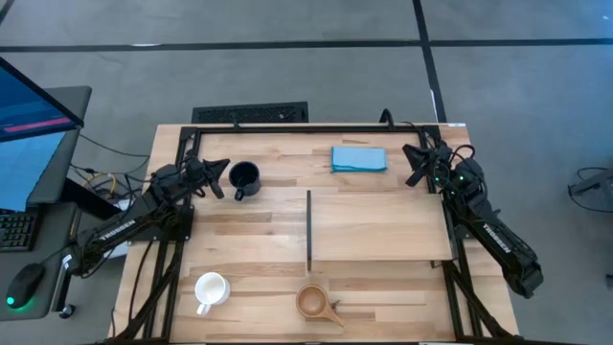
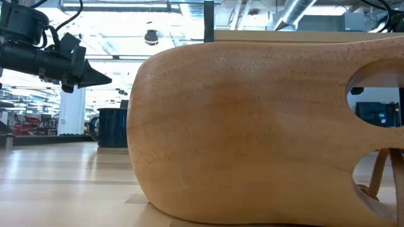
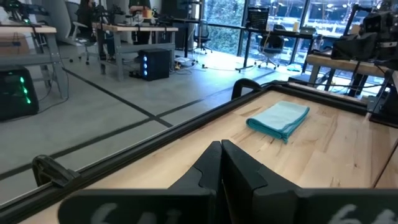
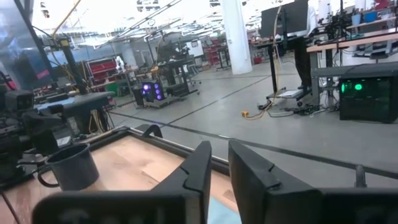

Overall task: Stack small to large cups/mugs on shelf
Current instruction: Put the brown mug on the shelf

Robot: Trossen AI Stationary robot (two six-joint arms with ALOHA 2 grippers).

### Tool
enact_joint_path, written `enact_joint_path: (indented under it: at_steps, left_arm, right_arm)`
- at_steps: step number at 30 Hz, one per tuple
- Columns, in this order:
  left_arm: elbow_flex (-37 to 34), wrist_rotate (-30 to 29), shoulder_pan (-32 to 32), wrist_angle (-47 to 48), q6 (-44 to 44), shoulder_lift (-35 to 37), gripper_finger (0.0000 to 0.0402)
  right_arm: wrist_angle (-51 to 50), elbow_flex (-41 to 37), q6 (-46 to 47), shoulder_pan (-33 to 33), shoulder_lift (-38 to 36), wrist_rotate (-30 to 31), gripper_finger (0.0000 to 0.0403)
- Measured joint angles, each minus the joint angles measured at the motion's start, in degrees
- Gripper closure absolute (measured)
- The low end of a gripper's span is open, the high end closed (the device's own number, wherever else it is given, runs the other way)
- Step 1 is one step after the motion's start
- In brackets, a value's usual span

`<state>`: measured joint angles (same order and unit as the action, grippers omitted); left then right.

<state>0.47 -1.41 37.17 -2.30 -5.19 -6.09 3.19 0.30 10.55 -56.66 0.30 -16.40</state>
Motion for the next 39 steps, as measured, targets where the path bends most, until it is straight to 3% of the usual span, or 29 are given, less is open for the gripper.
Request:
enact_joint_path:
  at_steps: [7, 39]
  left_arm:
    - [0.0, 0.0, 0.01, 0.17, 0.0, 0.0, 0.0401]
    - [0.0, -0.07, -0.04, 0.54, -1.66, -0.02, 0.0401]
  right_arm:
    - [0.01, 0.02, -0.31, 0.0, 0.02, -0.02, 0.0299]
    - [2.38, 1.96, -1.83, 0.0, 0.09, -0.73, 0.0301]
